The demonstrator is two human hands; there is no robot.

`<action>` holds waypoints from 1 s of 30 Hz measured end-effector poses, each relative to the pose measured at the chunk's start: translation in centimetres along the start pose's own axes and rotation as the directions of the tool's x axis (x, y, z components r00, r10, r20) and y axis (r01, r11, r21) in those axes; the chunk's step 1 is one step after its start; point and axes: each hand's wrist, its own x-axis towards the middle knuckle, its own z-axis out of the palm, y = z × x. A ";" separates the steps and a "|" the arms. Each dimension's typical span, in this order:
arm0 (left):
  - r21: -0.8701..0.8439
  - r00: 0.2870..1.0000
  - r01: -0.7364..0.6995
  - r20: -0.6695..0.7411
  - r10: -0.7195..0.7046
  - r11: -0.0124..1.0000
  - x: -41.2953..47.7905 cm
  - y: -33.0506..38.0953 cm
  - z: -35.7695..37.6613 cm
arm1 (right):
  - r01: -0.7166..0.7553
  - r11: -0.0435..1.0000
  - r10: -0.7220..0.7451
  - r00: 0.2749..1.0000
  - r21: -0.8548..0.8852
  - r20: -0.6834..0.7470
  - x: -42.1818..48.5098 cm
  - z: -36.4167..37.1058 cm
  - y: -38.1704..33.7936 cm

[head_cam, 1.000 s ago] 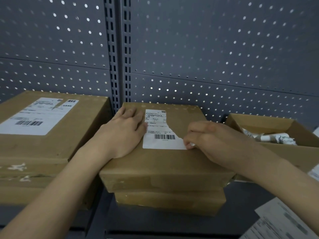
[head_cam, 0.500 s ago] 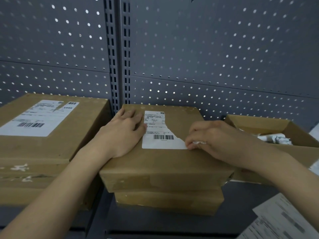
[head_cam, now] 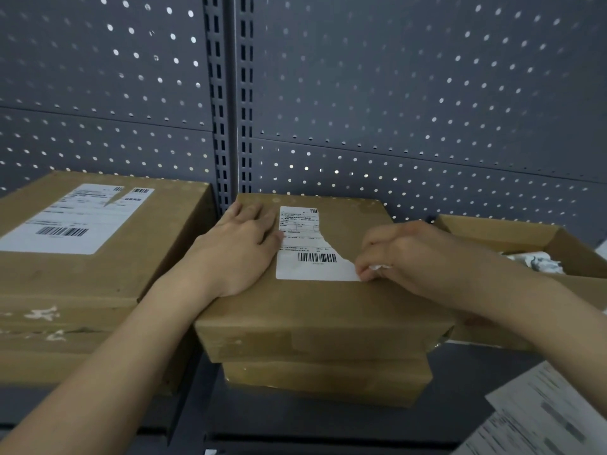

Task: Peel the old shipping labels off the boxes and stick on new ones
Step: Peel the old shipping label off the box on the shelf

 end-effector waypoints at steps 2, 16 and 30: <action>0.001 1.000 0.005 0.002 -0.005 1.000 0.0 0.0 0.0 | -0.034 0.999 0.035 0.999 -0.035 0.010 0.0 -0.1 -0.6; -0.002 1.000 0.014 0.020 -0.014 1.000 -0.1 0.3 -0.2 | 0.027 0.979 -0.057 0.988 -0.203 -0.141 -0.3 2.2 0.1; -0.001 1.000 -0.002 0.018 0.002 1.000 -0.1 0.2 -0.2 | 0.166 0.952 -0.218 0.958 -0.256 -0.189 -0.5 2.5 1.0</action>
